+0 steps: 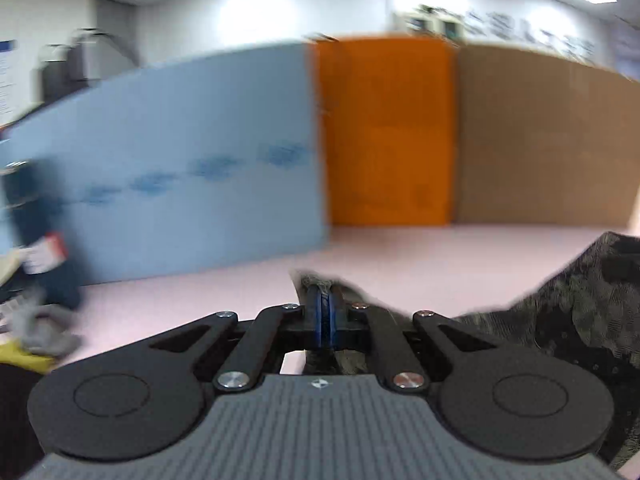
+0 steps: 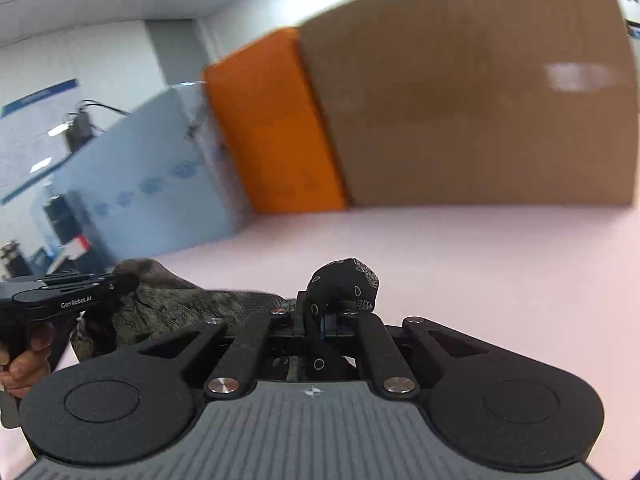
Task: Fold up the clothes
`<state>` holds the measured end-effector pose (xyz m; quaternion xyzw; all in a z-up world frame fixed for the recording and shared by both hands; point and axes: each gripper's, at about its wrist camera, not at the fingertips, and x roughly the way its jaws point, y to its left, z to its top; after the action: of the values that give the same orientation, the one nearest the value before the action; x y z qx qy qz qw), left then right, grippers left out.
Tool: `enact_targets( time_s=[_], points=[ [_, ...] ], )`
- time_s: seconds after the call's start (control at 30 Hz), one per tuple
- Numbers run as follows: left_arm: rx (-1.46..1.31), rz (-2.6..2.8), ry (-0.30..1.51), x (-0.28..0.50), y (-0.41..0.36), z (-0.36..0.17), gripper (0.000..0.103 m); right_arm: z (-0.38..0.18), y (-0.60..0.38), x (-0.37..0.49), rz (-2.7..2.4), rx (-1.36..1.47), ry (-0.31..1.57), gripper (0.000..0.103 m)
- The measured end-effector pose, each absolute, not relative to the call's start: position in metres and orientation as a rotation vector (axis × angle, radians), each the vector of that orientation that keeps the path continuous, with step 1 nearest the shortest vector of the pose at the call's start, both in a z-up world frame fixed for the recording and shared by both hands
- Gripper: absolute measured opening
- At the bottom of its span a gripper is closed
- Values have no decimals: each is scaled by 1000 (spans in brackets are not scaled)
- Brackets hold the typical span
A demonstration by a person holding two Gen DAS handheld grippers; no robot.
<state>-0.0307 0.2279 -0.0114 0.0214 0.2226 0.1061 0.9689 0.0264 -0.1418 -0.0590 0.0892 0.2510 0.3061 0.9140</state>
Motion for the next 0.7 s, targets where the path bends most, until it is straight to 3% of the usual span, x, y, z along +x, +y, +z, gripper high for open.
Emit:
enact_targets(
  time_s=[0.17,0.23,0.3,0.47,0.5,0.57,0.6,0.63,0.67,0.7],
  points=[
    [14,407,463,-58,280,-1,3,-46,-71,55,800,148,492,4],
    [-44,426,521,-70,296,0,9,-46,-43,76,840,113,501,4],
    [-157,346,632,-77,304,-13,47,-46,-19,95,872,81,513,4],
    [-314,237,753,-81,275,-56,81,-41,-4,116,892,46,520,4],
    [-342,222,772,-78,267,-63,84,-41,-9,116,892,41,522,4],
    [-340,224,806,-65,241,-76,84,-44,-16,117,887,32,535,4],
    [-329,234,819,-59,229,-82,71,-45,-20,116,884,31,540,4],
    [-298,257,807,-56,217,-87,57,-46,-24,115,882,33,541,4],
    [-258,281,791,-55,207,-88,21,-47,-28,114,879,35,542,4],
    [-218,306,775,-53,197,-89,4,-47,-33,111,878,35,540,4]
  ],
)
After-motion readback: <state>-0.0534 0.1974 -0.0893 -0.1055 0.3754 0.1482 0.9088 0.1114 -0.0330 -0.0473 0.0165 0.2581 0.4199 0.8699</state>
